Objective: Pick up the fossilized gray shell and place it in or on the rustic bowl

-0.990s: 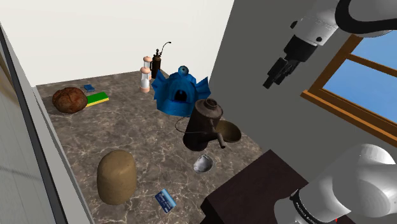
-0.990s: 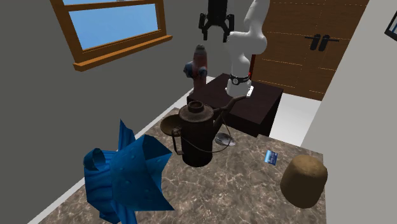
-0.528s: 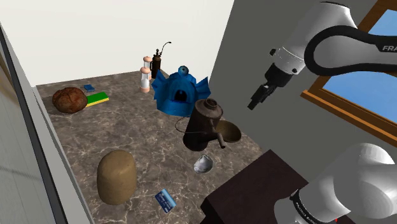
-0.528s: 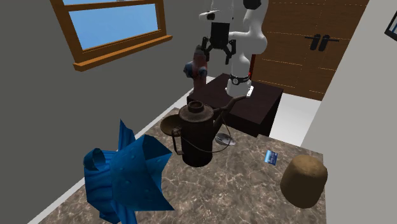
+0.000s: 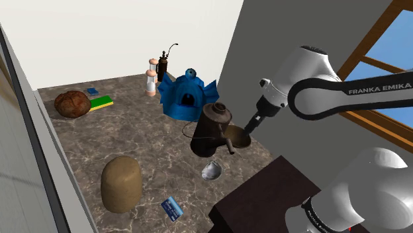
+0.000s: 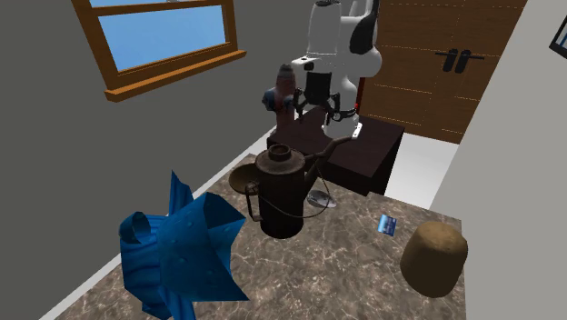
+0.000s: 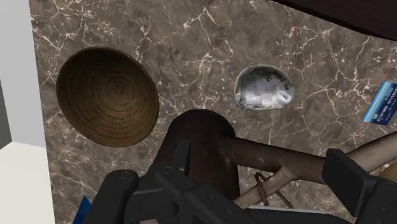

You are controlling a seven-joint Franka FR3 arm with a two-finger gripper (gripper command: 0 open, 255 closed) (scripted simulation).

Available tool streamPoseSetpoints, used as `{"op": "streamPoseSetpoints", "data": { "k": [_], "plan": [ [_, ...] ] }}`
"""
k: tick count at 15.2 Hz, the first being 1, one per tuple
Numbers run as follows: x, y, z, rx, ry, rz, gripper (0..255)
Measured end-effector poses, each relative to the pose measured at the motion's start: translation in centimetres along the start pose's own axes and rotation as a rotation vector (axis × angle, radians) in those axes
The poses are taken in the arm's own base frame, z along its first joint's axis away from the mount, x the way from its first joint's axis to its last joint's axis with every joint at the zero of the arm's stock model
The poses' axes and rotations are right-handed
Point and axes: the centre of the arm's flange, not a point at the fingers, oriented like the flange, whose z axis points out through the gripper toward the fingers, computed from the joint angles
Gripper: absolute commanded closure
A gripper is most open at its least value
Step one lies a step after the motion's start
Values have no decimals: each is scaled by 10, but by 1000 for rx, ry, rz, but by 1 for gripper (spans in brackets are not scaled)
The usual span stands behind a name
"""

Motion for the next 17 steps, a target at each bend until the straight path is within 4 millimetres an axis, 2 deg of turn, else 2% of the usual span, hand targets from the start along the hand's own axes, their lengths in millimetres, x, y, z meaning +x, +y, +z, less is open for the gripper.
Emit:
{"op": "streamPoseSetpoints", "data": {
  "k": [3, 5, 13, 17],
  "plan": [
    [0, -13, 40, 0, 2, -42, 0],
    [0, -14, 59, -2, 8, -69, 0],
    [-5, -38, 164, -7, 20, -176, 0],
    [-6, -44, 201, -5, 25, -211, 0]
  ]
}}
